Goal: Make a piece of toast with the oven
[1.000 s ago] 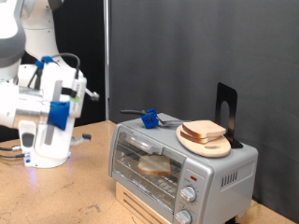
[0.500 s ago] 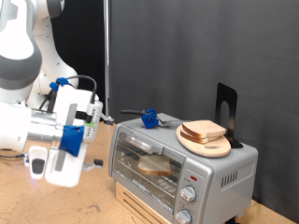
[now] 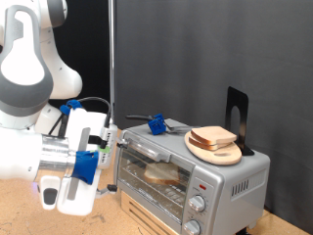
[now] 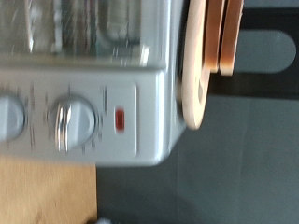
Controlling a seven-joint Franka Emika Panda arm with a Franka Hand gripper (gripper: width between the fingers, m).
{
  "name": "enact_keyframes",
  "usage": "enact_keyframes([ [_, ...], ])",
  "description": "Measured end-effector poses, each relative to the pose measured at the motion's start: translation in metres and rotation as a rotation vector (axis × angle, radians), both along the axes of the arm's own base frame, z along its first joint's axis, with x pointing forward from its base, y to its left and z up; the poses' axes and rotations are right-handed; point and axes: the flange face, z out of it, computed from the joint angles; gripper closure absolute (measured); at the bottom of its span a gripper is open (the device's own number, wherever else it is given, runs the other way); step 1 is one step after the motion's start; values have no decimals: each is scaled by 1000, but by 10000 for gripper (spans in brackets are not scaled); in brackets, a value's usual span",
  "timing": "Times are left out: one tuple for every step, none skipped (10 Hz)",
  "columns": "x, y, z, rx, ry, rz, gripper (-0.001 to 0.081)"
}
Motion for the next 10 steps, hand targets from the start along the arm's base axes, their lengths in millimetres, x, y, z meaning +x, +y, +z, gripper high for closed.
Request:
enact_keyframes([
  [-1, 3, -3, 9, 73, 23, 124],
  [-1, 6, -6, 9, 133, 44, 124],
  [-1, 10, -13, 3, 166, 55, 124],
  [-1, 14, -19, -7, 178, 62, 124],
  [-1, 16, -21, -14, 181, 63, 124],
  [-1, 16, -21, -9, 183, 67, 124],
  [-1, 17, -21, 1, 203, 59, 124],
  [2, 16, -23, 9, 231, 41, 124],
  [10, 14, -27, 12, 262, 12, 124],
  [21, 11, -33, 7, 267, -26, 124],
])
